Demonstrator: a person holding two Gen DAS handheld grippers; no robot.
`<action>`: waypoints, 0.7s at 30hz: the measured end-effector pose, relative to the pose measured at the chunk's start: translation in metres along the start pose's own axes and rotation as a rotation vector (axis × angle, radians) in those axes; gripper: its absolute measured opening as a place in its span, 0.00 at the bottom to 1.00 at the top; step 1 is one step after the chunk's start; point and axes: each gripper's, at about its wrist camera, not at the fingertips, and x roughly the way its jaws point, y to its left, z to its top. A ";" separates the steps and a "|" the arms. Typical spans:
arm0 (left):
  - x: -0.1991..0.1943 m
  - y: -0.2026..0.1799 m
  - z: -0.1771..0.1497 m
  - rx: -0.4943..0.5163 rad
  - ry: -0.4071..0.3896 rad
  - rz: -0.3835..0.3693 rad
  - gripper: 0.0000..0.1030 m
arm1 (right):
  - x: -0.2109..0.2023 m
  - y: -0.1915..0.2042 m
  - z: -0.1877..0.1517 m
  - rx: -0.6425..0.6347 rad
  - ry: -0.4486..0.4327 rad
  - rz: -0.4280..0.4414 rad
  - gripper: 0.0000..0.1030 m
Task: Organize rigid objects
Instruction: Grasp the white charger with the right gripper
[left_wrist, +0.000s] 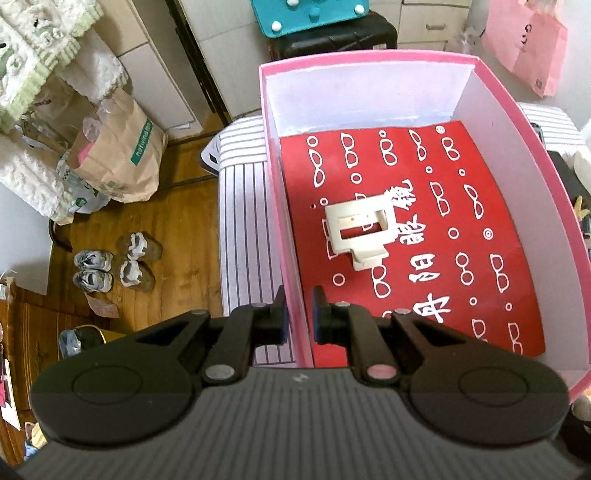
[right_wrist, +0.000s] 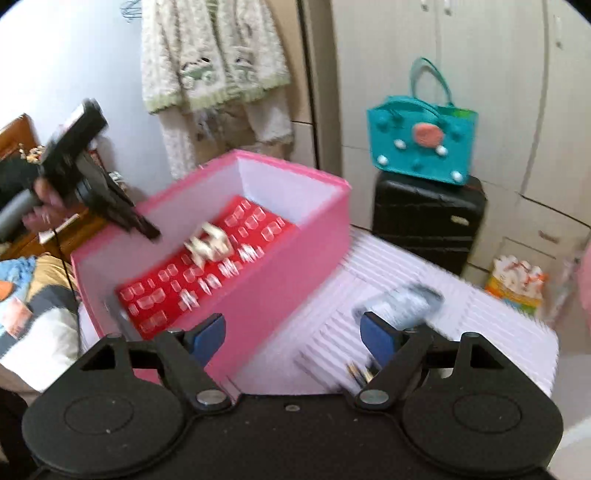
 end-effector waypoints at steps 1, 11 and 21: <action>-0.001 0.000 -0.001 -0.007 -0.011 0.005 0.10 | -0.002 -0.004 -0.011 0.009 -0.004 -0.014 0.81; -0.005 0.008 -0.016 -0.121 -0.083 -0.015 0.06 | -0.002 -0.022 -0.073 0.047 0.047 -0.114 0.81; -0.005 0.011 -0.019 -0.190 -0.104 -0.024 0.07 | 0.015 0.005 -0.091 0.025 0.131 0.077 0.69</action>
